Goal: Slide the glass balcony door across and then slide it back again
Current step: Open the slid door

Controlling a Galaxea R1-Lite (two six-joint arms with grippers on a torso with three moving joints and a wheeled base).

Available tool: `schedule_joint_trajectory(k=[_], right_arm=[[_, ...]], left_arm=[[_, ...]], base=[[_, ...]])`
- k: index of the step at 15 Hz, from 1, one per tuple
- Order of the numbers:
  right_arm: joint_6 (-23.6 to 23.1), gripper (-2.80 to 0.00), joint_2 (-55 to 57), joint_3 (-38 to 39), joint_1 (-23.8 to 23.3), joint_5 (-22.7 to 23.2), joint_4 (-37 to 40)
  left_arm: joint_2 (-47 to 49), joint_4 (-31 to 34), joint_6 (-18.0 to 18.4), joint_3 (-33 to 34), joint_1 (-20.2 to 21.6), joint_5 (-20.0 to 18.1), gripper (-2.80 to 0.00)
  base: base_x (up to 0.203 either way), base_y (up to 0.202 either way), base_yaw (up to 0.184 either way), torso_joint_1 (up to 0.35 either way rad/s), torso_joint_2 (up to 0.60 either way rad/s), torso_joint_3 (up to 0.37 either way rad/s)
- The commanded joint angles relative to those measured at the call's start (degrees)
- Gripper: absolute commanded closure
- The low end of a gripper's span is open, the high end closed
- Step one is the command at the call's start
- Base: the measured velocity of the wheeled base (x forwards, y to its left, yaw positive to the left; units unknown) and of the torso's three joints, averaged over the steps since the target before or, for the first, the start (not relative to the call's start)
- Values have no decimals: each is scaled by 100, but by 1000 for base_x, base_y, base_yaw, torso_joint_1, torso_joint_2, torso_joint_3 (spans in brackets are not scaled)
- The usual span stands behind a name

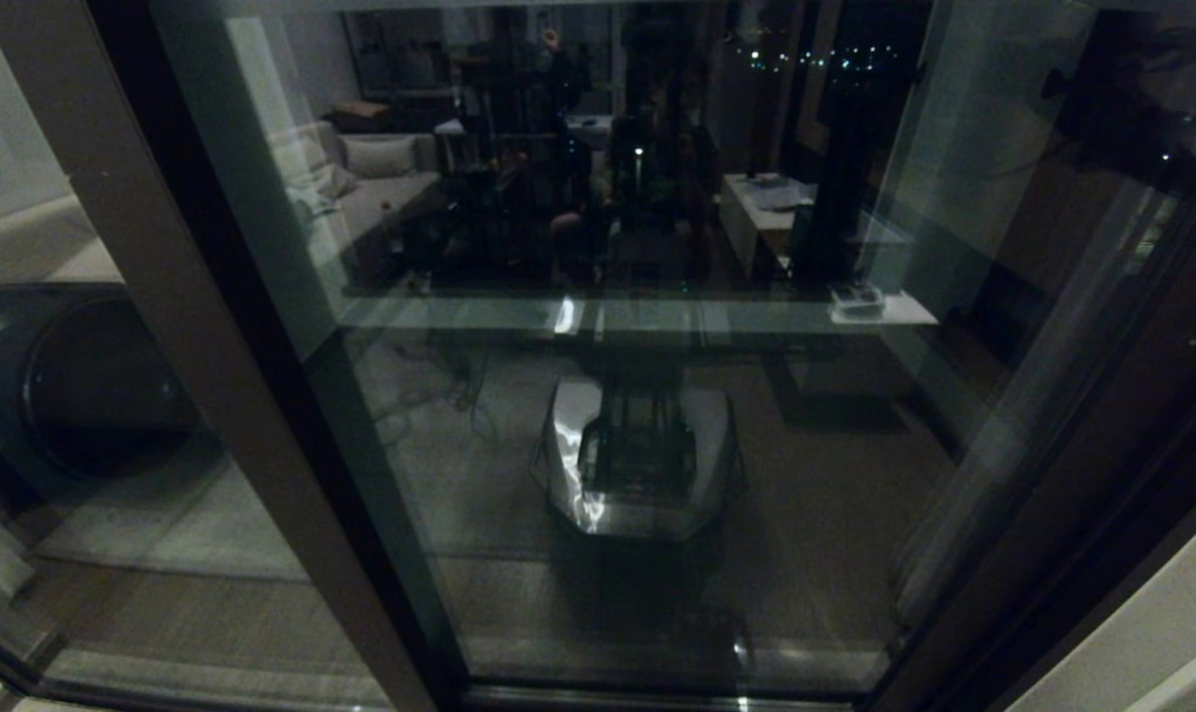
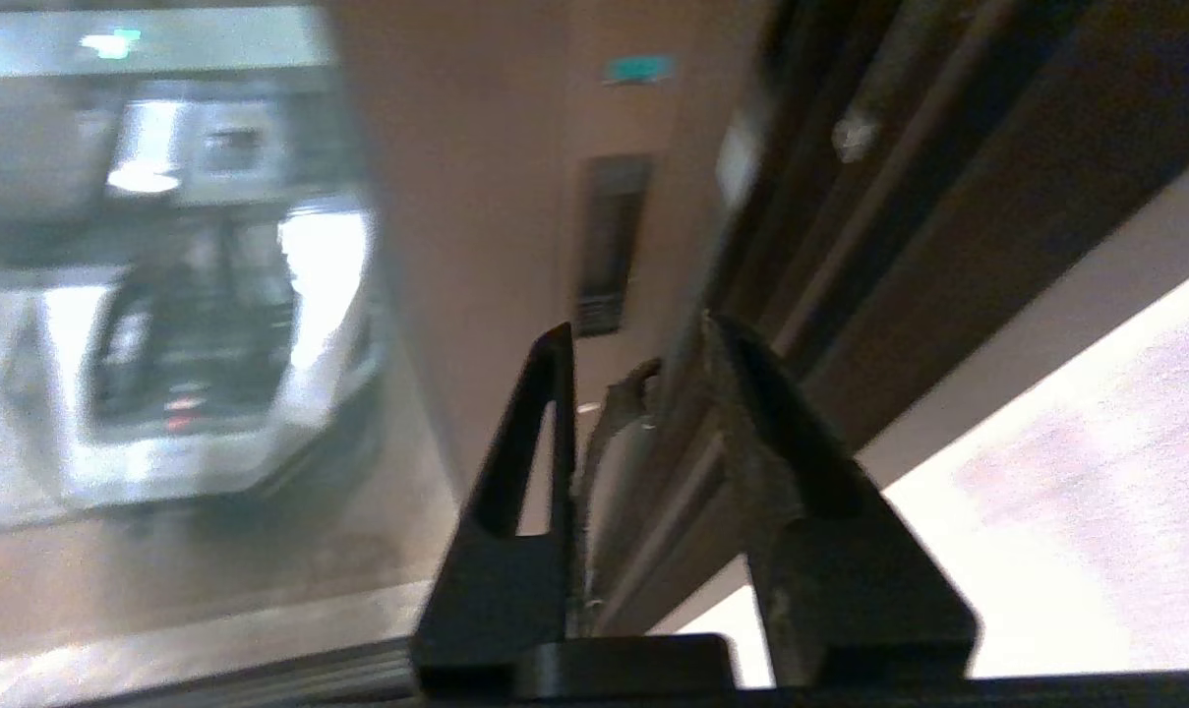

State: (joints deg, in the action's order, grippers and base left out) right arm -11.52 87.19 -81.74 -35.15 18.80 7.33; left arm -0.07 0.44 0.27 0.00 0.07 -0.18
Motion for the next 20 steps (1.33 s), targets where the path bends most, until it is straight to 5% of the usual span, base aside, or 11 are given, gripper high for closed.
schedule_joint_trajectory(k=[1,3,20], right_arm=[[-18,0,300,-159,33,-372,6],[-17,0,574,-382,90,-673,-2],[736,0,1456,-1140,335,-536,-25]], left_arm=[[-1,0,3,9,1,1,0],[-1,0,6,9,1,1,0],[-1,0,0,9,1,1,0]], base=[[0,0,0,0,0,0],[0,0,0,0,0,0],[0,0,0,0,0,0]])
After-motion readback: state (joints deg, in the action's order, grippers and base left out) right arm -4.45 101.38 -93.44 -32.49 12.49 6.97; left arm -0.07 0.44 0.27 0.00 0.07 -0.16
